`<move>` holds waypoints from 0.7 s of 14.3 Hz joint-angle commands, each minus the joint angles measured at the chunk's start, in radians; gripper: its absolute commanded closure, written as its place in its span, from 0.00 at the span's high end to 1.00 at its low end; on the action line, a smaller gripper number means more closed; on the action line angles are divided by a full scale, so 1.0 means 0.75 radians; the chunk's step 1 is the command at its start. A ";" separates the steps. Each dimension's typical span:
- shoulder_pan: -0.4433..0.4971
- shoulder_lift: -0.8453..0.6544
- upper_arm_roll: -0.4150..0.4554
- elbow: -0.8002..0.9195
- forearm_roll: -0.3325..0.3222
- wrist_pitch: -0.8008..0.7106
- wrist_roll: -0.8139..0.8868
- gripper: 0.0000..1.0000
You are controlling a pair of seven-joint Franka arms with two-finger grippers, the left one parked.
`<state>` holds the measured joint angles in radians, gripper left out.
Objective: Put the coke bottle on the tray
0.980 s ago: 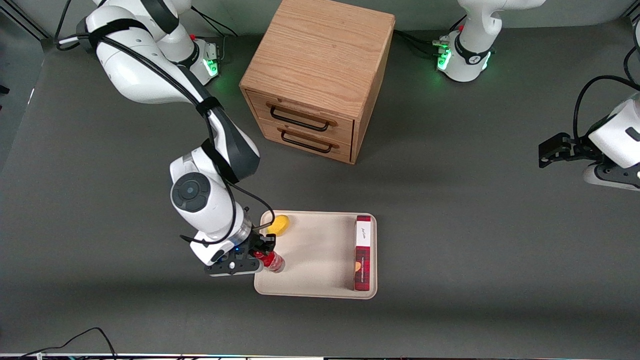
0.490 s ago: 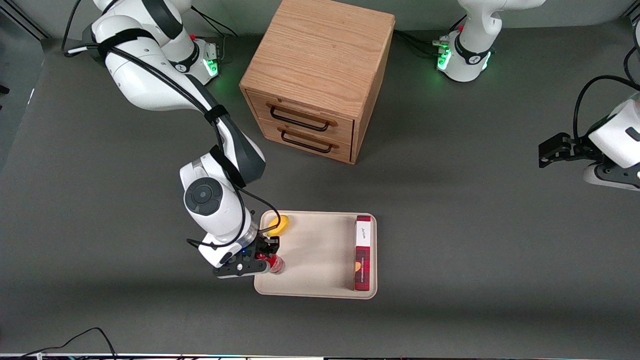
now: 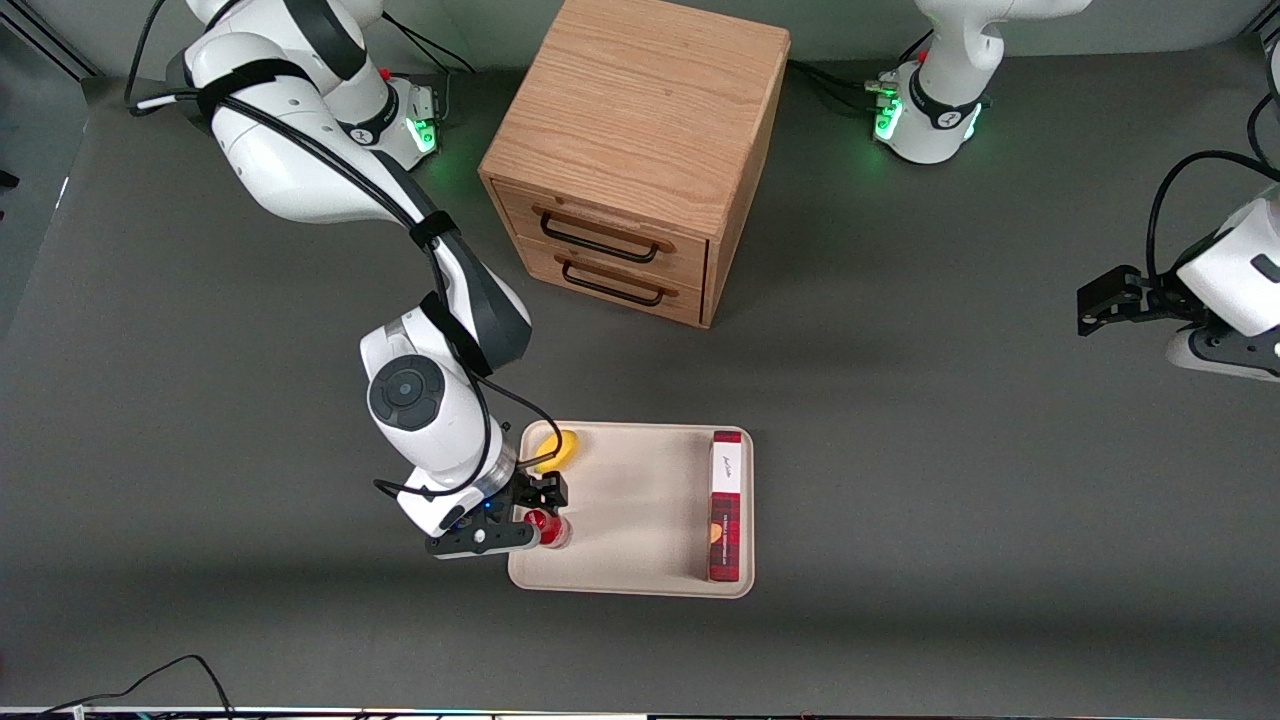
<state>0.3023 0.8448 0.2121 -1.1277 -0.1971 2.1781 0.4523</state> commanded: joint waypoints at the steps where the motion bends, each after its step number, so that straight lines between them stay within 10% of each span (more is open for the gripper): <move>1: 0.006 -0.044 -0.013 0.021 -0.026 -0.063 0.004 1.00; 6: -0.139 -0.444 0.050 -0.399 -0.019 -0.235 -0.026 1.00; 10: -0.557 -0.819 0.340 -0.794 -0.013 -0.268 -0.165 1.00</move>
<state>0.0646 0.4290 0.3375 -1.4917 -0.1974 1.9735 0.4012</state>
